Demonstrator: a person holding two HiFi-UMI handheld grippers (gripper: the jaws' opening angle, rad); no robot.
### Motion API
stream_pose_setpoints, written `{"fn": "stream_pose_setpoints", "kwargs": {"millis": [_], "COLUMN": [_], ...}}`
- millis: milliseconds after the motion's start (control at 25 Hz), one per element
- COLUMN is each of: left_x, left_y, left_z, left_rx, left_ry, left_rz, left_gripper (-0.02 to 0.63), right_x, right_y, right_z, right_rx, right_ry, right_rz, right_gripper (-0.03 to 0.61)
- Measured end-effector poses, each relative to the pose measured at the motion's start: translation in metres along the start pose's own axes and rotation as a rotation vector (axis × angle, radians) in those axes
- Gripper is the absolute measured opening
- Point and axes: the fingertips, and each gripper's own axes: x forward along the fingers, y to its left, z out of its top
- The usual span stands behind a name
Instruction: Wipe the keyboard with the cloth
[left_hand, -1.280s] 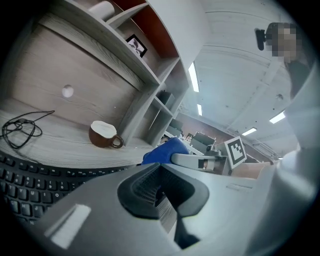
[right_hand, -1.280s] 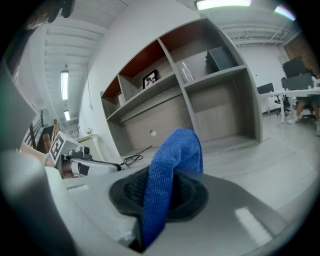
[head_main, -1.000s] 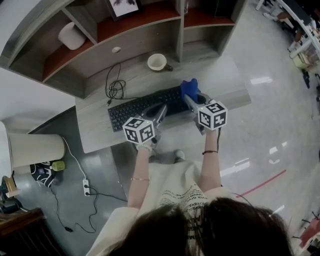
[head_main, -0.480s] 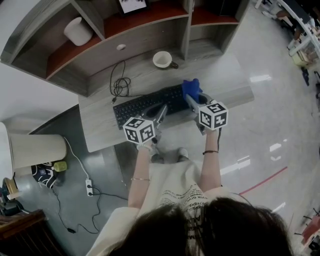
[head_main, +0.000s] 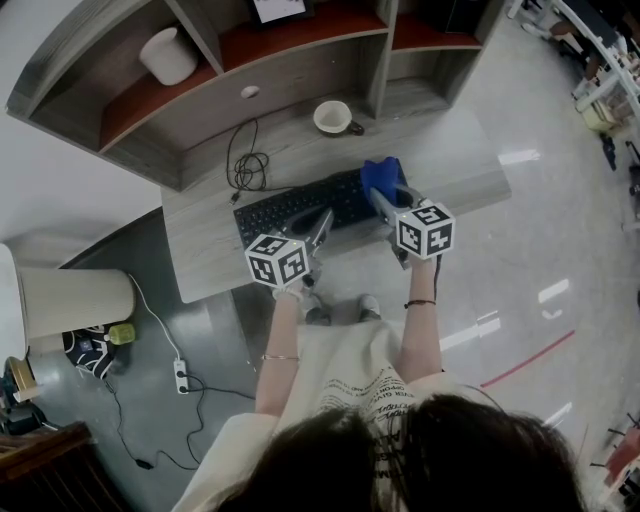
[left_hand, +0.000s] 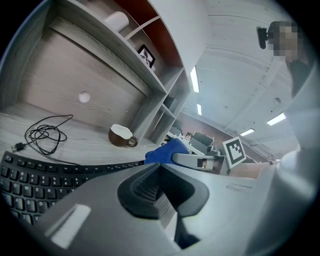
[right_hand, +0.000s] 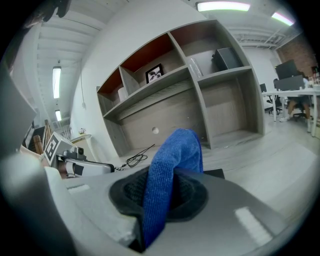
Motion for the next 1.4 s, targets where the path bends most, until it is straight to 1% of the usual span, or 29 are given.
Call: {"fn": "stream_pose_setpoints", "kwargs": {"millis": [440,1400], "left_x": [-0.017,-0.057], "left_y": [0.011,0.039], "left_z": [0.001,0.001], "left_rx": [-0.008,-0.019], "left_ry": [-0.006,-0.022], "left_rz": [0.001,0.039], "left_gripper": [-0.003,-0.003], "right_x": [0.009,0.038], "right_y": [0.017,0.058], "right_z": [0.0,-0.008], "right_rx": [-0.002,-0.016], "right_ry": [0.0,0.017], "right_rz": [-0.001,0.031], "right_gripper": [0.052,0.052]}}
